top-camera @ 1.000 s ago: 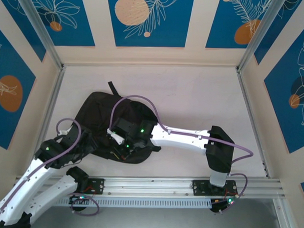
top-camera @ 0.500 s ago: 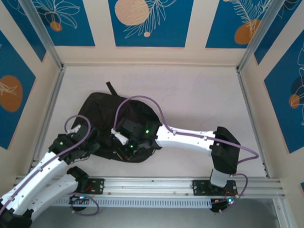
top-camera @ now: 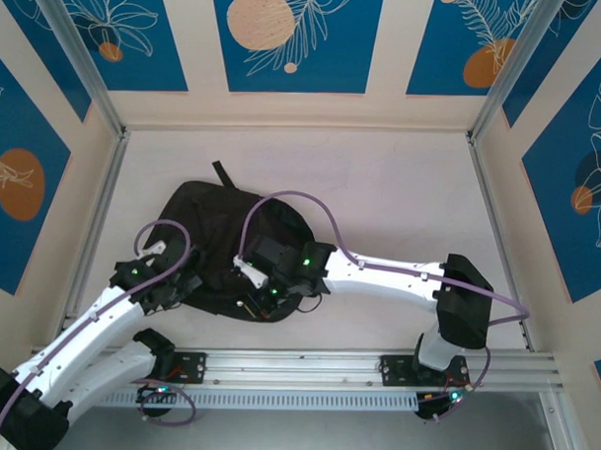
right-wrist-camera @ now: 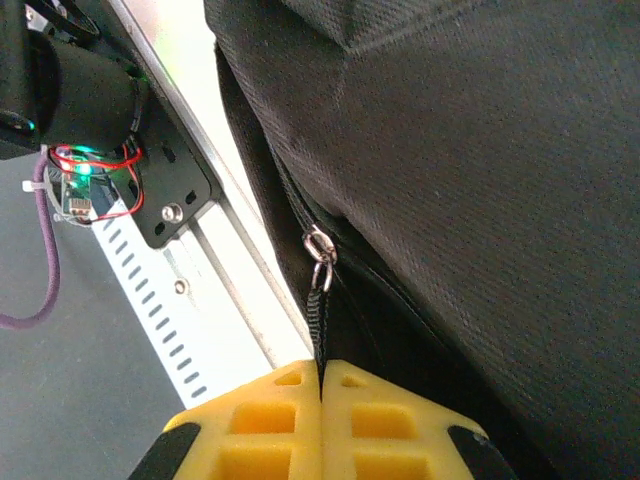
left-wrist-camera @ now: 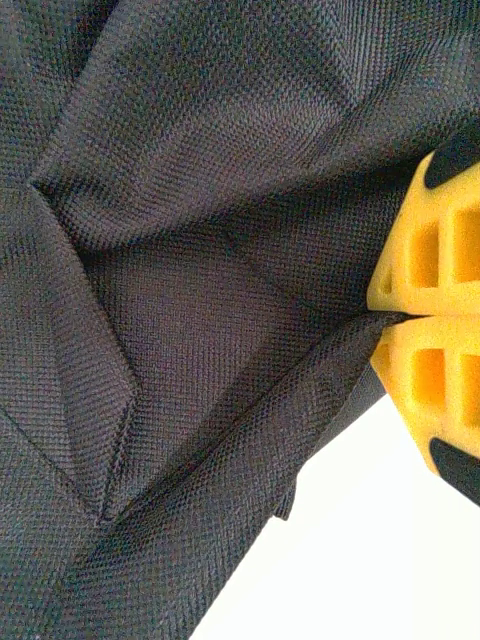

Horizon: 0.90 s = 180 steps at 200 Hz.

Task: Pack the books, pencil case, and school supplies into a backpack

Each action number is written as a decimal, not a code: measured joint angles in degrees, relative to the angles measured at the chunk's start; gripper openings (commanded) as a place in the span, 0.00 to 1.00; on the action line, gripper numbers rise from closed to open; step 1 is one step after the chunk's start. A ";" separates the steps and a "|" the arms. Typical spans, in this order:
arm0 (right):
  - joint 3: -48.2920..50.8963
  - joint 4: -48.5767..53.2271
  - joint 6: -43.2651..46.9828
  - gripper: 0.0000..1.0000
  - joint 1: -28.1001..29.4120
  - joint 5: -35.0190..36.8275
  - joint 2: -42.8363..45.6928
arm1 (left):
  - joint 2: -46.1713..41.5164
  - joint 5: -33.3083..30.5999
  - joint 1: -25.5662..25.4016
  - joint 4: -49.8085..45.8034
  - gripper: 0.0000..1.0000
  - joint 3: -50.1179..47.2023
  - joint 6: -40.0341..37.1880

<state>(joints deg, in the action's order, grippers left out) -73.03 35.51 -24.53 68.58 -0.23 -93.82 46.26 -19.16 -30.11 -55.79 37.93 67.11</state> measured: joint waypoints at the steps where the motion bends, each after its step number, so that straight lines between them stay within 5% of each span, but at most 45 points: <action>1: 0.04 0.00 0.00 0.00 0.00 -0.02 0.04 | 0.00 0.00 0.02 0.02 0.00 0.00 -0.07; 105: 12.68 2.54 0.20 0.00 -7.63 0.28 14.80 | 3.30 0.22 2.29 2.08 0.00 0.68 -4.81; 180: 16.06 2.43 1.73 0.00 -8.90 0.63 18.64 | 16.11 1.64 3.02 3.96 0.06 9.70 -13.49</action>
<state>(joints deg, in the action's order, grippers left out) -56.97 37.93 -22.81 59.68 0.40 -75.18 62.37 -17.52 -27.09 -51.83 47.64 53.63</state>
